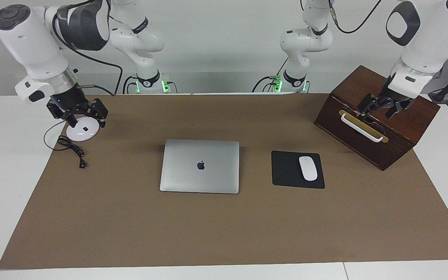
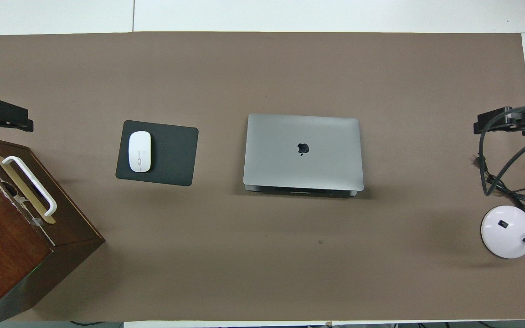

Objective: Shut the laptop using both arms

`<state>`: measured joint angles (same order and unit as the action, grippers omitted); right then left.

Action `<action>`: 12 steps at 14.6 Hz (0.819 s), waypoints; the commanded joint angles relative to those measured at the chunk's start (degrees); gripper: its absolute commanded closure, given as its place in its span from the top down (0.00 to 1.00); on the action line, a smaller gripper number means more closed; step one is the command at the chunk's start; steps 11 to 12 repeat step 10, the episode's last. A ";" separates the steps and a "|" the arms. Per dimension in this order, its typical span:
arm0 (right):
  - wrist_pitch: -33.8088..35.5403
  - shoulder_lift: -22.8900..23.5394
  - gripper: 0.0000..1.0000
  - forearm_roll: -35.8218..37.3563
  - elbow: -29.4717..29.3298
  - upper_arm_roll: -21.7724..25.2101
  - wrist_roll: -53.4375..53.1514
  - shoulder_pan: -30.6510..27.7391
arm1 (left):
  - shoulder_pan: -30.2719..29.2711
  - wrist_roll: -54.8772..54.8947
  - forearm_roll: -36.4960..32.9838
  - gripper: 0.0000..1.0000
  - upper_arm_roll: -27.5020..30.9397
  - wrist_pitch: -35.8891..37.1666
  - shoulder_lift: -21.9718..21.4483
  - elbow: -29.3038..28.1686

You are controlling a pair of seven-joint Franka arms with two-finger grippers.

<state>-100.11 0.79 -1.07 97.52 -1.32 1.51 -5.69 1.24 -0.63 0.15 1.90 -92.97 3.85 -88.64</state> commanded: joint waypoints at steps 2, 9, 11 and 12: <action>-1.49 -1.76 1.00 -0.16 2.32 -0.18 -0.37 -0.28 | 0.43 0.55 0.81 1.00 0.38 -0.55 0.19 0.14; -1.67 -1.93 1.00 -0.16 2.85 -0.18 -0.46 -0.19 | 0.34 0.55 0.81 1.00 0.30 -0.46 0.19 0.14; -1.67 -1.93 1.00 -0.16 2.85 -0.18 -0.55 -0.19 | 0.34 0.55 0.81 1.00 0.30 -0.55 0.19 0.14; -1.67 -1.93 1.00 -0.16 2.85 -0.18 -0.55 -0.19 | 0.34 0.55 0.81 1.00 0.30 -0.55 0.19 0.14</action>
